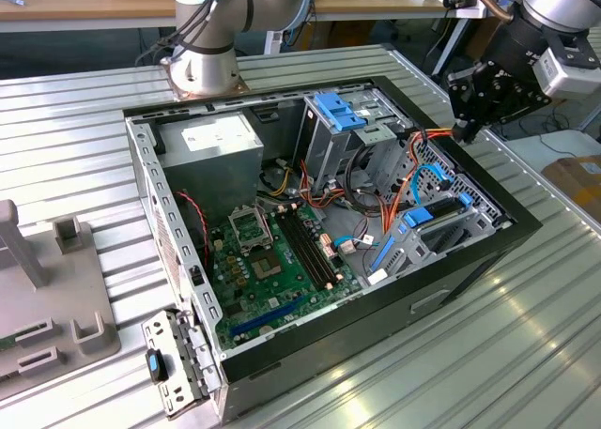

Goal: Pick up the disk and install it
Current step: 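Insert the first disk wire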

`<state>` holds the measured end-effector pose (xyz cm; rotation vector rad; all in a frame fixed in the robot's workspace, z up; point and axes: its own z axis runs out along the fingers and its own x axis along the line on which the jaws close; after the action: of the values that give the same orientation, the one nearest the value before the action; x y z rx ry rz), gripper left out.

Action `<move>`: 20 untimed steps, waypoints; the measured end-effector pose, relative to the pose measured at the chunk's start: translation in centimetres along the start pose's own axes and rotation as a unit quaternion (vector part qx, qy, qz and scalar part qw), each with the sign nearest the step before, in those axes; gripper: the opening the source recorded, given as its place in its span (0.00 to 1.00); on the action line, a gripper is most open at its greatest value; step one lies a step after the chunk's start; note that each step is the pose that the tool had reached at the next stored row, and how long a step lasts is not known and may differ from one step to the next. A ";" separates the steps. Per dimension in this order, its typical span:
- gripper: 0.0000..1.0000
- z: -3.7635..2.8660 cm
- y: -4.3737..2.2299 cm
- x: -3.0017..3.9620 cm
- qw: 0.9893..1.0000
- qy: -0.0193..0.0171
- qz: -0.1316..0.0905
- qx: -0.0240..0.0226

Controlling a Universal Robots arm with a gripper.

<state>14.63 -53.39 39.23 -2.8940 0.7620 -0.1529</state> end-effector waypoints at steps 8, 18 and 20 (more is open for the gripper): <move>0.17 -0.11 0.51 -0.91 1.000 0.000 0.000 0.000; 0.17 -0.08 0.52 -0.91 0.996 0.015 0.091 -0.006; 0.17 -0.07 0.52 -0.91 0.996 0.015 0.091 -0.006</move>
<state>13.59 -53.39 39.16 -2.8195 1.0298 -0.1729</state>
